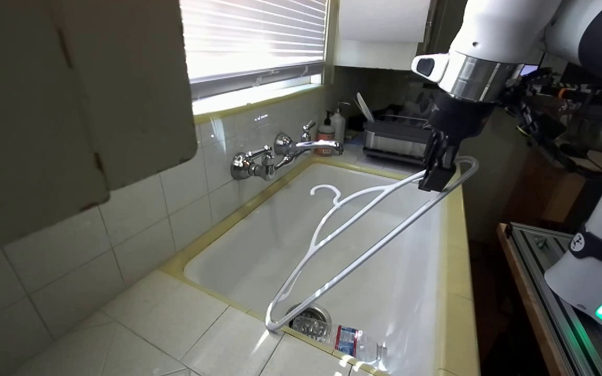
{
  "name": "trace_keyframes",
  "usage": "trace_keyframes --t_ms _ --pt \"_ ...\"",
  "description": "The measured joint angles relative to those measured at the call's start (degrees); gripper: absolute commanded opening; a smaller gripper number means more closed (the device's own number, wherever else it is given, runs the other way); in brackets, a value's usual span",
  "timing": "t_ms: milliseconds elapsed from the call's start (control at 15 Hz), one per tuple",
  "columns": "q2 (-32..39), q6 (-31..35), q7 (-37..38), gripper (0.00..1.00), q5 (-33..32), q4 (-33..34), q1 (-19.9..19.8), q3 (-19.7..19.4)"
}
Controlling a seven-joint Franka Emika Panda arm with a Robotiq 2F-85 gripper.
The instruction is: Hang the hanger on the tap
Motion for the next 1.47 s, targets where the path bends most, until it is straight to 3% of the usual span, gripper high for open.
trace_keyframes --t_ms 400,867,1467 --pt "0.0 -11.4 0.8 0.02 -6.6 3.4 -1.2 -0.1" --pt "5.4 -23.8 0.9 0.02 -16.2 11.4 -1.6 0.0" --pt "10.0 -27.3 3.2 0.02 -18.6 16.7 -1.3 -0.9"
